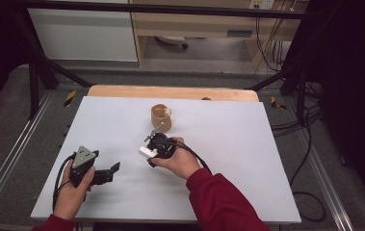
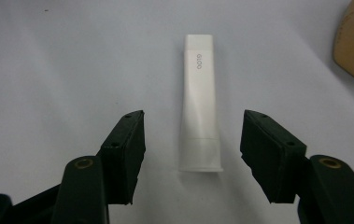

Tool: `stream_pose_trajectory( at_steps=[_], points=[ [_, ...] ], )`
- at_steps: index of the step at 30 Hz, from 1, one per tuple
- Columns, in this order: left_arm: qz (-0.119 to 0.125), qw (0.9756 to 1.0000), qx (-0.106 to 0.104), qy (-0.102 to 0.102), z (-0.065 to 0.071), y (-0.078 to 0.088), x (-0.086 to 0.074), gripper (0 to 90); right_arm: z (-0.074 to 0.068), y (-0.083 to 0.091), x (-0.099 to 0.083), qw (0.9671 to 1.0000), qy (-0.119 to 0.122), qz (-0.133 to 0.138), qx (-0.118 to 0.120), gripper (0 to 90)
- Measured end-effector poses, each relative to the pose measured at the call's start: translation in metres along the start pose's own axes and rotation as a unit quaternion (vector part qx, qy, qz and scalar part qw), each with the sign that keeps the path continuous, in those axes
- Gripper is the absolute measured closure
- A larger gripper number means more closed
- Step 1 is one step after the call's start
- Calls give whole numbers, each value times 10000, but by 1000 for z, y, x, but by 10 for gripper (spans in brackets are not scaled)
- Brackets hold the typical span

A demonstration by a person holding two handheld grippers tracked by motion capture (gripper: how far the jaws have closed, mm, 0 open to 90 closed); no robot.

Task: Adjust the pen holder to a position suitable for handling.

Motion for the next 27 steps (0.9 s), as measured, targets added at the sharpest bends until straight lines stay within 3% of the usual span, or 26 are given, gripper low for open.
stream_pose_trajectory(
  at_steps=[12,21,27],
  points=[
    [-14,10000,-22,-12,0,0,0,72,0,-21,1,9998,-25,-167,84,503],
    [-24,10000,-16,-22,0,-1,0,72,3,-24,-1,9995,-117,-255,120,583],
    [-25,10000,2,-36,0,-1,0,72,4,-24,-4,9993,-31,-361,76,636]
  ],
)
Point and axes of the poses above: each handheld gripper's, and its own axes: y roughly backward along the jaws, x roughly out of its top, z roughly to its right, the point moved 4 cm from there along -y, roughly forward along the jaws, and after that the axes turned 3 degrees about -x, right-handed, at the moved point
